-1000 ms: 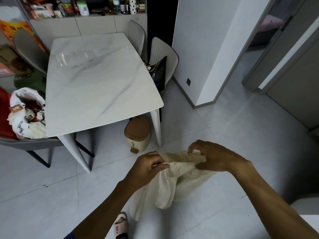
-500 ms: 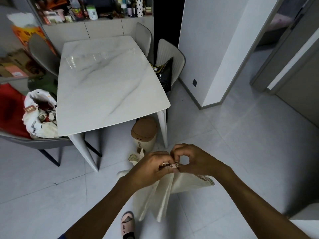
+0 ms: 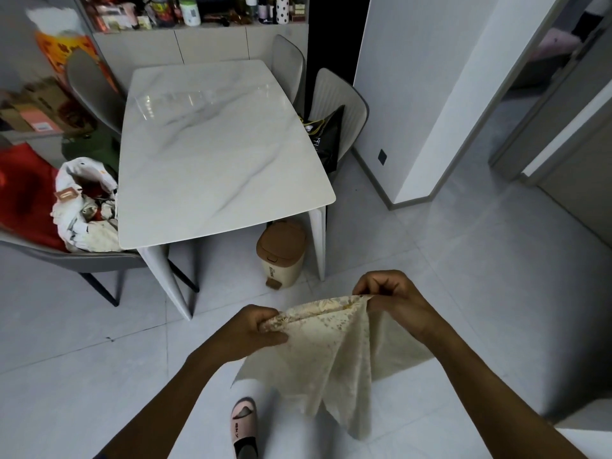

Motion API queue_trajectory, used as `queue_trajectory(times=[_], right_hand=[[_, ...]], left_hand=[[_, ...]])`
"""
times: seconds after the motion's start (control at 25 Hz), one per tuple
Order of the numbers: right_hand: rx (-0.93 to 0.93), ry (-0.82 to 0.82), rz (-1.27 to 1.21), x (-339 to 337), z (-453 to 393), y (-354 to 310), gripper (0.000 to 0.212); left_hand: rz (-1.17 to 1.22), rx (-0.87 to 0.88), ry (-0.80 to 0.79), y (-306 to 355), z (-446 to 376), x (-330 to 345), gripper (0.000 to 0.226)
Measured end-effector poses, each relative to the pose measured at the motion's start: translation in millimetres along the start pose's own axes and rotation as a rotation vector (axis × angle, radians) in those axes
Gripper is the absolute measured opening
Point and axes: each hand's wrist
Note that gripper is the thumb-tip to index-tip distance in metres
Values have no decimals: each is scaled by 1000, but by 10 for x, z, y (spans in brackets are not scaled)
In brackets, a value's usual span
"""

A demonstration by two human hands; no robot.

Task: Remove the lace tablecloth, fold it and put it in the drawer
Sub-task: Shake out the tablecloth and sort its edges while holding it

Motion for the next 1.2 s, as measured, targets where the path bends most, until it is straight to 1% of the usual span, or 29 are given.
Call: queue_trajectory(times=[0.12, 0.16, 0.2, 0.28, 0.44, 0.6, 0.68, 0.76, 0.84, 0.92, 1.0, 1.04, 1.08, 1.16, 1.2], right_hand=[[14, 57, -23, -23, 24, -1, 34], [22, 78, -23, -44, 37, 6, 33], [28, 92, -25, -69, 51, 17, 31], [38, 97, -28, -124, 81, 43, 29], [89, 66, -89, -268, 138, 141, 21], [133, 101, -223, -485, 182, 268, 20], [134, 139, -252, -571, 199, 337, 23], [131, 143, -291, -610, 219, 400, 24], [145, 146, -307, -631, 248, 428, 23], [188, 200, -217, -689, 283, 421, 23], [195, 294, 45, -732, 323, 358, 32], [151, 313, 202, -693, 327, 295, 36], [55, 278, 334, -581, 324, 222, 39], [-137, 91, 504, -187, 319, 136, 41], [-203, 56, 606, 9, 306, 157, 40]], left_hand=[[433, -86, 165, -127, 20, 4, 12], [513, -128, 199, -165, 24, 19, 14], [529, -169, 213, -205, 23, 37, 14], [490, -212, 186, -248, 23, 89, 13], [464, -198, 150, -162, -61, 180, 14], [666, -133, 13, 98, -185, 255, 6], [758, -118, -18, 177, -225, 274, 14], [745, -85, -75, 258, -270, 302, 13], [621, -49, -76, 396, -325, 339, 15], [494, -24, 50, 552, -397, 353, 19], [401, 23, 148, 683, -466, 370, 20], [340, 56, 163, 737, -493, 408, 19], [278, 81, 171, 785, -506, 459, 18], [190, 121, 187, 879, -520, 578, 20], [151, 152, 190, 916, -523, 631, 23]])
Point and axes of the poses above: each hand's wrist, its own z-axis away from the middle knuckle, its own x-axis out of the palm, y = z × x, and after that the axes turned 2 degrees about y, right-handed
